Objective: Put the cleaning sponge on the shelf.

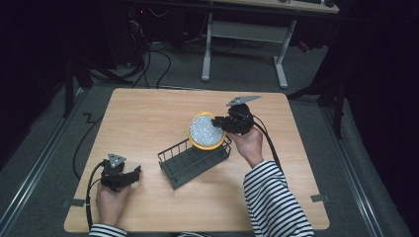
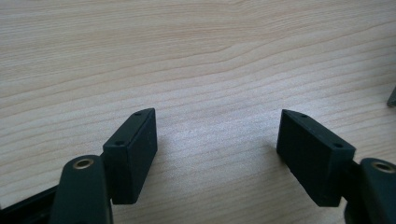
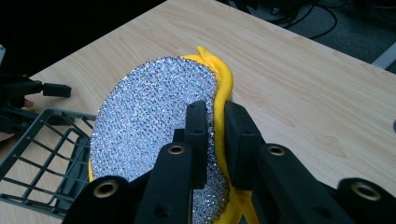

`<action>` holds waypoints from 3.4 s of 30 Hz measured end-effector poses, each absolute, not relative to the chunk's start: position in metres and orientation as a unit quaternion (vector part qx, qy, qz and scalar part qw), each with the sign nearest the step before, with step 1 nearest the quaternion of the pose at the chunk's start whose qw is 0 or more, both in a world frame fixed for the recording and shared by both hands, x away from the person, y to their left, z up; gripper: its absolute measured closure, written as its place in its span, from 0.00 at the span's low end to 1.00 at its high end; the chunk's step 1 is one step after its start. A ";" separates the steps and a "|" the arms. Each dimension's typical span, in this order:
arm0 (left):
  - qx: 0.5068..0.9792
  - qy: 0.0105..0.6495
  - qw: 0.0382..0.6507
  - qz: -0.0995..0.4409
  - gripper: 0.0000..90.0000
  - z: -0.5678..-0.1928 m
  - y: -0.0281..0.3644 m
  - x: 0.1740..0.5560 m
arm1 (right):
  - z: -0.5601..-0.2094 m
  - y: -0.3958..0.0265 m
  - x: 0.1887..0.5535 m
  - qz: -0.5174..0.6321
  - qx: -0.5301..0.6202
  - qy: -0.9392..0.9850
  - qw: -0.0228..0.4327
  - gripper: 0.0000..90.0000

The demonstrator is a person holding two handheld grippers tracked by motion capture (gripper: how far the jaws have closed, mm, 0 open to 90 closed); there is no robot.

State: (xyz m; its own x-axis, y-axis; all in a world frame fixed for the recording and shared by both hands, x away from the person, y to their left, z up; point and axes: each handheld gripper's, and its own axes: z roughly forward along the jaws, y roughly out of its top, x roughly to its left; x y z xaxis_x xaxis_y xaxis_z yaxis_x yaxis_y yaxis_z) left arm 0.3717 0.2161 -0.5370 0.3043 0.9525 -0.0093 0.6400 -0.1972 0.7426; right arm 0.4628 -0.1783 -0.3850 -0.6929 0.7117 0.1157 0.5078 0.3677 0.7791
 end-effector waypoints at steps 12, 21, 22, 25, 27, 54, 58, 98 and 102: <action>0.737 0.540 0.330 0.236 0.32 -0.537 0.216 0.372 | -0.401 -0.167 0.469 0.412 0.372 0.823 0.118 0.89; 0.736 0.542 0.331 0.236 0.32 -0.537 0.215 0.372 | -0.411 -0.163 0.471 0.392 0.365 0.836 0.119 0.88; 0.736 0.542 0.331 0.236 0.32 -0.537 0.216 0.372 | -0.412 -0.163 0.471 0.391 0.364 0.837 0.119 0.88; 0.736 0.542 0.331 0.236 0.32 -0.537 0.215 0.372 | -0.415 -0.165 0.470 0.390 0.361 0.839 0.118 0.88; 0.736 0.542 0.330 0.236 0.32 -0.537 0.215 0.372 | -0.420 -0.167 0.468 0.390 0.361 0.839 0.114 0.88; 0.737 0.540 0.331 0.235 0.32 -0.537 0.215 0.372 | -0.420 -0.183 0.441 0.398 0.372 0.827 0.138 0.54; 0.737 0.541 0.331 0.235 0.32 -0.537 0.215 0.372 | -0.418 -0.201 0.438 0.406 0.393 0.815 0.126 0.54; 0.737 0.541 0.331 0.235 0.32 -0.537 0.215 0.371 | -0.522 -0.318 0.362 0.340 0.531 0.750 0.202 0.49; 0.736 0.541 0.331 0.235 0.32 -0.537 0.215 0.371 | -0.530 -0.317 0.360 0.337 0.527 0.748 0.220 0.50</action>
State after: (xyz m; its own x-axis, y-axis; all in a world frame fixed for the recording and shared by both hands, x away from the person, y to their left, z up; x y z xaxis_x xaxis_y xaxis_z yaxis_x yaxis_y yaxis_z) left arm 0.3713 0.2149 -0.5371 0.3040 0.9526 -0.0122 0.6414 -0.1952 0.7420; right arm 0.3603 -0.3167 -0.5300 -0.3466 0.9377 0.0257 0.6405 0.2166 0.7367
